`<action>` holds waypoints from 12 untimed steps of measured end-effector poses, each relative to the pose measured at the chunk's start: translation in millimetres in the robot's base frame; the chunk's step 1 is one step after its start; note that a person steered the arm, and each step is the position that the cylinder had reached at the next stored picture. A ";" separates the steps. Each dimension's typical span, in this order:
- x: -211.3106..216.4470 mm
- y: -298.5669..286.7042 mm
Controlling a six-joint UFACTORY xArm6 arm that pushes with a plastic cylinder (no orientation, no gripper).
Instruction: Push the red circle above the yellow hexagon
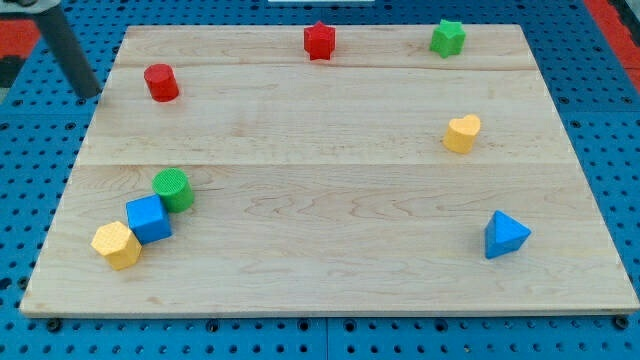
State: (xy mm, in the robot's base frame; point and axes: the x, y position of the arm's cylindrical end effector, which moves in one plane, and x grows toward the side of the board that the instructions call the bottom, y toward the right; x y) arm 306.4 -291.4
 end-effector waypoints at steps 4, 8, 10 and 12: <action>-1.3 25.4; 36.2 114.5; 18.7 80.5; 86.9 132.4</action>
State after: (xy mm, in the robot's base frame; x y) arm 393.3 -159.0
